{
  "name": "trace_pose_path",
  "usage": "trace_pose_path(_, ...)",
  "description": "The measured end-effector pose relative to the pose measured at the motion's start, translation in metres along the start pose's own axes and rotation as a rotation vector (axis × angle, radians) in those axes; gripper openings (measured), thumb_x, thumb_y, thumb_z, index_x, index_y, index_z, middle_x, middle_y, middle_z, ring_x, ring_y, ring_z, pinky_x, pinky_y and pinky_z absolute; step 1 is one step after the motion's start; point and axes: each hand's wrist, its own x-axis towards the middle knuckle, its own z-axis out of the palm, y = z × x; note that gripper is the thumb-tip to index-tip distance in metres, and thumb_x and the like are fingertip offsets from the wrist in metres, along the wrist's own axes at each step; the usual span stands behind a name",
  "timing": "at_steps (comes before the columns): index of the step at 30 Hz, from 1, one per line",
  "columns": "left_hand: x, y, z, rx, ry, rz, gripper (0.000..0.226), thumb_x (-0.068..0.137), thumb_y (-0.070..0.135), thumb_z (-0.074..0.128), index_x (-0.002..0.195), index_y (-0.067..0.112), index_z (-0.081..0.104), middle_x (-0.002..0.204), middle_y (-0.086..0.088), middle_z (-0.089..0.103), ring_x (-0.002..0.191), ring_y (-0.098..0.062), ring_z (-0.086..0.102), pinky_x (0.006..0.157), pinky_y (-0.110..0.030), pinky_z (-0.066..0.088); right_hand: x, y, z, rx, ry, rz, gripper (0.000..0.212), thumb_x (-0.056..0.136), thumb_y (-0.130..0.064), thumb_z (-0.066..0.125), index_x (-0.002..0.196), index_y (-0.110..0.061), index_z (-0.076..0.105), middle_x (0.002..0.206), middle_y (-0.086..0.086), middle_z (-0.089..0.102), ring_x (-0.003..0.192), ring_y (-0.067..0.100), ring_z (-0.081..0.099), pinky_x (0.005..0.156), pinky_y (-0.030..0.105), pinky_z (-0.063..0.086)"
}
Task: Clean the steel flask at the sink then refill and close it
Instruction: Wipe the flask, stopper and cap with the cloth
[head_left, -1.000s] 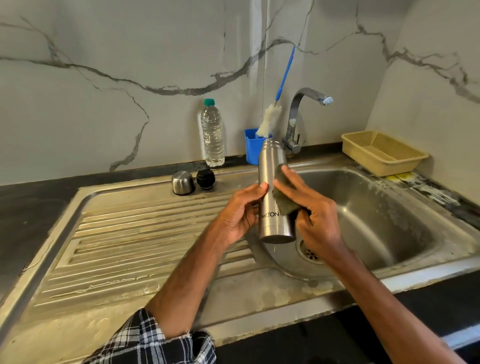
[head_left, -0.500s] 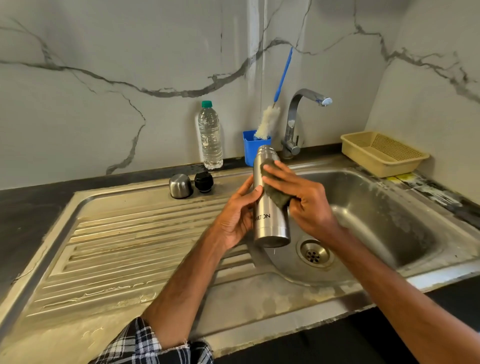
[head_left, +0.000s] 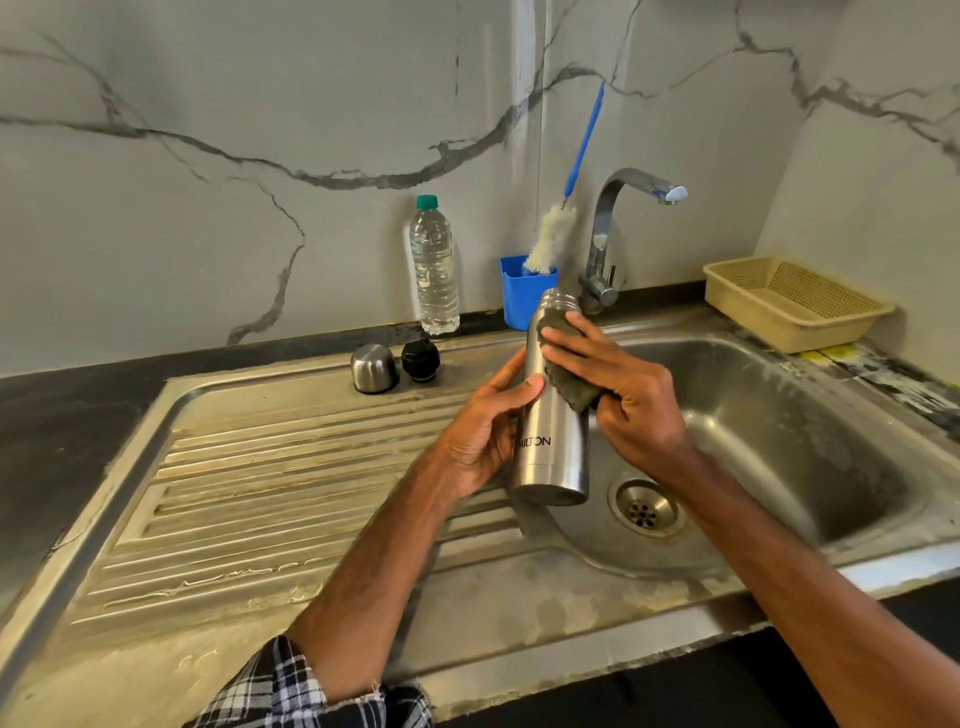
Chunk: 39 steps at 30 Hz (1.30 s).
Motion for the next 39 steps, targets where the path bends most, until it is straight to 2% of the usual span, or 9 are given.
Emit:
trace_pose_path(6, -0.007, 0.000, 0.004, 0.112, -0.048, -0.075, 0.069, 0.088, 0.021, 0.072, 0.152, 0.030, 0.046, 0.146, -0.017, 0.056, 0.120, -0.029, 0.059, 0.111, -0.050, 0.044, 0.008, 0.015, -0.011, -0.013, 0.202, 0.255, 0.075, 0.075, 0.024, 0.045, 0.141, -0.010, 0.056, 0.150, 0.003, 0.051, 0.144, 0.013, 0.040, 0.118, 0.043, 0.035)
trace_pose_path(12, -0.006, 0.004, 0.003, 0.098, -0.057, -0.072, 0.065, 0.090, 0.019, 0.069, 0.151, 0.025, 0.048, 0.143, -0.017, 0.058, 0.118, -0.027, 0.060, 0.101, -0.041, 0.052, 0.003, 0.009, -0.011, -0.054, 0.073, 0.032, 0.058, 0.080, 0.022, 0.049, 0.130, -0.004, 0.064, 0.141, 0.006, 0.059, 0.145, 0.021, 0.039, 0.118, 0.043, 0.035)
trace_pose_path(15, -0.009, 0.006, 0.008, 0.095, -0.072, -0.097, 0.061, 0.091, 0.017, 0.064, 0.150, 0.020, 0.049, 0.134, -0.012, 0.063, 0.110, -0.022, 0.066, 0.089, -0.031, 0.057, 0.007, 0.016, -0.015, -0.054, 0.182, 0.187, 0.066, 0.079, 0.021, 0.046, 0.138, -0.009, 0.059, 0.144, 0.005, 0.056, 0.143, 0.017, 0.042, 0.118, 0.041, 0.037)
trace_pose_path(19, -0.013, 0.008, 0.009, 0.066, -0.018, -0.160, 0.047, 0.084, 0.021, 0.071, 0.126, 0.002, 0.066, 0.106, -0.011, 0.075, 0.089, -0.018, 0.074, 0.075, -0.028, 0.061, 0.002, 0.016, -0.013, -0.066, 0.197, 0.376, 0.075, 0.081, 0.019, 0.048, 0.148, -0.014, 0.048, 0.148, 0.005, 0.052, 0.136, 0.013, 0.048, 0.114, 0.026, 0.038)
trace_pose_path(22, -0.012, 0.007, 0.006, 0.072, 0.034, -0.195, 0.042, 0.082, 0.021, 0.074, 0.118, -0.001, 0.071, 0.108, -0.014, 0.074, 0.092, -0.022, 0.073, 0.085, -0.033, 0.061, -0.001, 0.013, -0.009, -0.063, 0.158, 0.417, 0.077, 0.082, 0.020, 0.047, 0.151, -0.014, 0.043, 0.151, 0.004, 0.047, 0.135, 0.002, 0.041, 0.112, 0.008, 0.029)
trace_pose_path(26, -0.008, 0.001, 0.007, 0.002, 0.080, -0.215, 0.070, 0.081, 0.023, 0.082, 0.140, -0.004, 0.055, 0.135, -0.019, 0.057, 0.120, -0.032, 0.055, 0.116, -0.049, 0.041, -0.001, 0.009, -0.003, -0.081, 0.071, 0.372, 0.078, 0.080, 0.022, 0.049, 0.151, -0.011, 0.041, 0.153, 0.008, 0.045, 0.141, 0.010, 0.038, 0.115, 0.010, 0.025)
trace_pose_path(29, -0.008, -0.001, 0.011, 0.004, 0.095, -0.220, 0.054, 0.091, 0.024, 0.074, 0.138, 0.002, 0.058, 0.128, -0.017, 0.067, 0.114, -0.028, 0.065, 0.101, -0.042, 0.055, -0.003, 0.007, 0.001, -0.073, 0.020, 0.351, 0.077, 0.081, 0.022, 0.050, 0.151, -0.010, 0.040, 0.154, 0.010, 0.043, 0.143, 0.017, 0.039, 0.114, 0.008, 0.024)
trace_pose_path(33, -0.009, 0.005, 0.012, 0.010, 0.156, -0.183, 0.054, 0.086, 0.026, 0.077, 0.133, 0.003, 0.061, 0.118, -0.014, 0.071, 0.105, -0.025, 0.068, 0.096, -0.041, 0.058, -0.004, 0.001, -0.004, -0.026, 0.012, 0.305, 0.078, 0.076, 0.025, 0.047, 0.146, -0.009, 0.048, 0.153, 0.005, 0.045, 0.143, 0.010, 0.039, 0.115, 0.013, 0.027)
trace_pose_path(39, -0.012, 0.025, -0.010, -0.151, 0.335, -0.087, 0.061, 0.084, 0.029, 0.074, 0.133, -0.002, 0.057, 0.105, -0.014, 0.074, 0.094, -0.027, 0.073, 0.084, -0.040, 0.061, -0.011, -0.030, 0.009, 0.117, -0.116, 0.164, 0.078, 0.070, 0.029, 0.047, 0.137, -0.010, 0.059, 0.145, -0.001, 0.054, 0.140, 0.007, 0.043, 0.118, 0.033, 0.034)
